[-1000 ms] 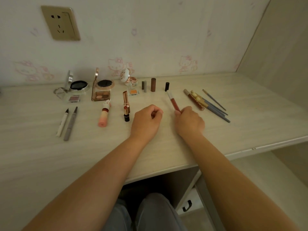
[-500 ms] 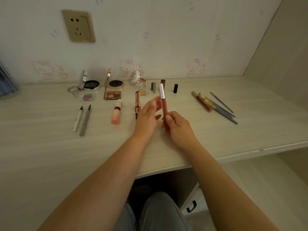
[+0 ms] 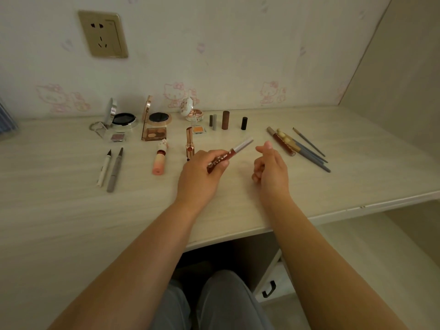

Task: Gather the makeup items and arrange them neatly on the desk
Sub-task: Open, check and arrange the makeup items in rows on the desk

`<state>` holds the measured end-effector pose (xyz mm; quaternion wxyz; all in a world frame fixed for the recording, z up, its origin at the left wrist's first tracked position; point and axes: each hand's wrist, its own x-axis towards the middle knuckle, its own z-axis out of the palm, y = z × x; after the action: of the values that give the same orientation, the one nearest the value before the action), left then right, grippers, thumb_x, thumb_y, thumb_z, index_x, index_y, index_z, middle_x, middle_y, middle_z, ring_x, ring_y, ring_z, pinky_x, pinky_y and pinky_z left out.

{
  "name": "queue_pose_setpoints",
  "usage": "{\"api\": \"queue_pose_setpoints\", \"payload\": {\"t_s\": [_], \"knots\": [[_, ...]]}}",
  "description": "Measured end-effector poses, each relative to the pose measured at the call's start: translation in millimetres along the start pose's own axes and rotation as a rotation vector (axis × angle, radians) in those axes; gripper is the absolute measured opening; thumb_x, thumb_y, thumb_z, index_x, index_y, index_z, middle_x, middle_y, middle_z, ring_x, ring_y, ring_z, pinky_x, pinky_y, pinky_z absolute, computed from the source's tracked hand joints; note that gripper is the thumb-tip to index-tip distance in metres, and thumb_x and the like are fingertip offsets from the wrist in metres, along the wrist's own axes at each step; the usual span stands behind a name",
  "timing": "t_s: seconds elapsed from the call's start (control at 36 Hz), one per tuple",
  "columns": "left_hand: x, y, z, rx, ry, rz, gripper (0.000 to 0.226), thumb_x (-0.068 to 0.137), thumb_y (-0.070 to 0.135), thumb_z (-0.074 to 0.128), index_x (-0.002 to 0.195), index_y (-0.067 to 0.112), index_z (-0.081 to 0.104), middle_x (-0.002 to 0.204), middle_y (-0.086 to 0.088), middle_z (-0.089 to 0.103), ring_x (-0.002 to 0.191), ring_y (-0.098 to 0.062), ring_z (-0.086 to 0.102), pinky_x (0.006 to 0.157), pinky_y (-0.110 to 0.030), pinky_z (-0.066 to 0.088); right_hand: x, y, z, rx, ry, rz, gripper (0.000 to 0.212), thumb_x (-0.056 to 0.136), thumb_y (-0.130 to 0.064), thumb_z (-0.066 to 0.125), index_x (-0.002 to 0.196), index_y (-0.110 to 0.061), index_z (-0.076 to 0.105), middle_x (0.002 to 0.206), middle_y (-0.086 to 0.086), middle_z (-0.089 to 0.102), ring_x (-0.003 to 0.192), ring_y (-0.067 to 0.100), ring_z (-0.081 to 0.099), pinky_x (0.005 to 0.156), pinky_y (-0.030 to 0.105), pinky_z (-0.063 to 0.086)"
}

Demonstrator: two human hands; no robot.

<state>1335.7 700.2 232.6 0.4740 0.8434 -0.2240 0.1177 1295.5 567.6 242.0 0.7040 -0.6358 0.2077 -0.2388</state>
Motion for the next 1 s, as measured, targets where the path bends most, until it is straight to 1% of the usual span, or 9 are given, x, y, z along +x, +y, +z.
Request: {"api": "queue_pose_setpoints", "payload": {"t_s": [0.08,0.19,0.31,0.42,0.56,0.72,0.78,0.86,1.0], "knots": [[-2,-2,-3,0.076,-0.055,-0.017,0.029,0.091,0.031,0.058,0.119,0.03,0.063,0.09,0.008,0.048,0.086,-0.008,0.048,0.069,-0.011,0.033,-1,-1,-1,-0.021,-0.016,0.008,0.029,0.095,-0.045,0.045,0.088,-0.022,0.062,0.062,-0.004,0.045,0.053,0.008,0.039,0.054,0.024,0.037],[-4,0,-1,0.125,-0.137,-0.009,0.03,0.089,0.032,0.06,0.119,0.032,0.063,0.091,0.006,0.049,0.086,-0.009,0.047,0.073,-0.02,0.034,-1,0,-1,-0.058,-0.043,0.007,0.027,0.096,-0.038,0.048,0.09,-0.016,0.063,0.062,-0.003,0.045,0.054,0.008,0.04,0.054,0.023,0.038],[-4,2,-2,0.084,-0.107,-0.03,0.028,0.085,0.027,0.065,0.114,0.026,0.065,0.093,0.008,0.053,0.088,-0.009,0.052,0.079,-0.02,0.038,0,1,-1,-0.096,-0.078,-0.002,0.023,0.096,-0.032,0.048,0.095,-0.013,0.061,0.062,-0.003,0.046,0.053,0.007,0.04,0.053,0.021,0.039],[-3,0,-1,0.057,-0.077,-0.052,0.015,0.083,0.024,0.068,0.098,0.023,0.065,0.096,0.007,0.058,0.086,-0.007,0.054,0.078,-0.02,0.04,1,6,4,-0.334,-0.109,-0.122,0.019,0.099,-0.029,0.042,0.097,-0.015,0.056,0.065,-0.003,0.051,0.057,0.008,0.044,0.057,0.02,0.038],[-3,-1,0,0.128,-0.166,-0.037,0.021,0.093,0.034,0.053,0.103,0.023,0.067,0.089,0.008,0.059,0.085,-0.011,0.056,0.077,-0.027,0.044,4,9,5,-0.388,-0.087,-0.112,0.019,0.101,-0.028,0.036,0.096,-0.016,0.05,0.072,-0.004,0.05,0.067,0.009,0.047,0.066,0.024,0.042],[-4,3,-1,0.136,-0.18,-0.127,0.042,0.098,0.045,0.032,0.088,0.025,0.068,0.067,0.013,0.06,0.074,-0.008,0.06,0.073,-0.027,0.043,3,9,4,-0.378,-0.091,-0.129,0.021,0.101,-0.027,0.034,0.094,-0.015,0.05,0.072,-0.003,0.048,0.068,0.01,0.045,0.062,0.022,0.038],[-5,5,-2,0.148,-0.164,-0.119,0.039,0.096,0.049,0.035,0.091,0.024,0.066,0.07,0.011,0.062,0.073,-0.009,0.06,0.071,-0.027,0.043,3,9,5,-0.365,-0.088,-0.128,0.02,0.101,-0.026,0.035,0.094,-0.015,0.05,0.072,-0.003,0.048,0.068,0.01,0.045,0.062,0.023,0.037],[-5,6,-2,0.105,-0.133,-0.11,0.028,0.087,0.049,0.056,0.106,0.029,0.055,0.085,0.013,0.06,0.079,-0.005,0.056,0.068,-0.024,0.042,2,9,5,-0.355,-0.057,-0.126,0.019,0.102,-0.026,0.033,0.097,-0.017,0.049,0.075,-0.003,0.049,0.068,0.008,0.044,0.06,0.021,0.036],[-3,2,-2,0.006,-0.048,-0.083,0.023,0.081,0.023,0.071,0.092,0.029,0.052,0.098,0.004,0.058,0.087,-0.009,0.056,0.075,-0.018,0.042,5,10,5,-0.295,0.041,-0.092,0.02,0.102,-0.028,0.032,0.099,-0.018,0.049,0.077,-0.004,0.049,0.069,0.008,0.045,0.061,0.02,0.036]]}}
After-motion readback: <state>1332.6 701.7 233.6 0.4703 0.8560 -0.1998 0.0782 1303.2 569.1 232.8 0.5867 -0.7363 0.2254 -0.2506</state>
